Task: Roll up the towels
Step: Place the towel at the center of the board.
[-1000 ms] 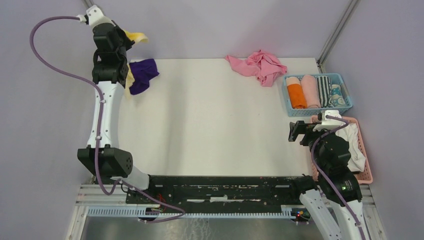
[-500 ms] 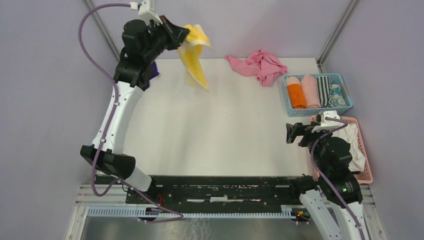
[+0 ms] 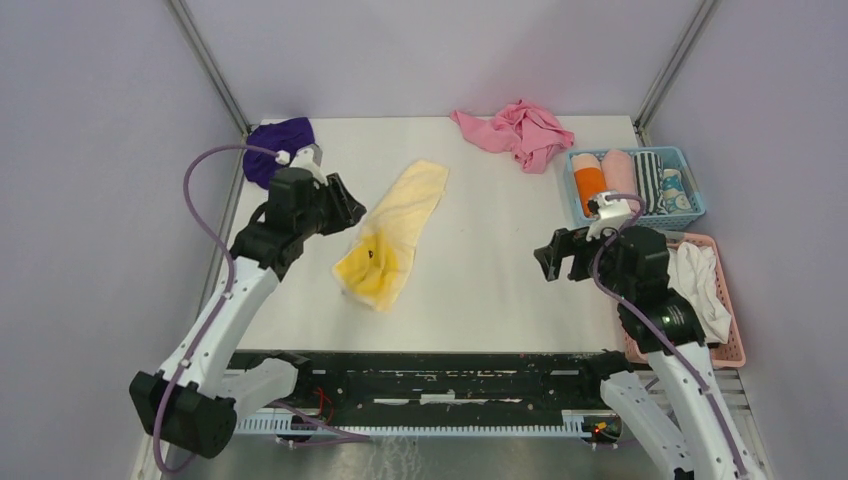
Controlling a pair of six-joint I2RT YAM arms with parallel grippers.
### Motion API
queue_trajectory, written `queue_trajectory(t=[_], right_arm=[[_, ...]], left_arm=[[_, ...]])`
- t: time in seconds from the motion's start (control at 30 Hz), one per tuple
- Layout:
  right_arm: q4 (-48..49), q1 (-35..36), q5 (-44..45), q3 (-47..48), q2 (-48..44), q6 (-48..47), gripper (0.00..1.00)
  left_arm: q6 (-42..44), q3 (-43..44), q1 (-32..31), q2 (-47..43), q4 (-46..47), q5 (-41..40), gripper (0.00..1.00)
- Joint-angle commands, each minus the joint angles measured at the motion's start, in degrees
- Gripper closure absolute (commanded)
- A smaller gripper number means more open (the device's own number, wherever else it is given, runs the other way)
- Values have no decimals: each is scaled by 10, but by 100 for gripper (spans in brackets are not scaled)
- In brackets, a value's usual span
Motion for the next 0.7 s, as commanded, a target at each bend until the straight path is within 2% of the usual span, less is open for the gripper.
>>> queue_trajectory(t=[0.0,0.13,0.27,0.37,0.5,0.67], right_arm=[[41,3,-96,26,92,35,4],[95,14,-120,27,202,62,8],[168,49,-92,50,324,70,10],[215,66,-74,93,440,72,13],[246,76,-48,180,575,94,18],[215,88,-28,350,736,95,26]], left_arm=[[-6,-51,-2,-60,-14,-51,47],[-55,-112,-40,-63,3,-44,41],[-80,-153,-123,-40,32,-101,41],[-83,-155,-181,15,69,-130,41],[-69,-136,-205,112,118,-140,43],[-43,-133,-218,203,141,-123,45]])
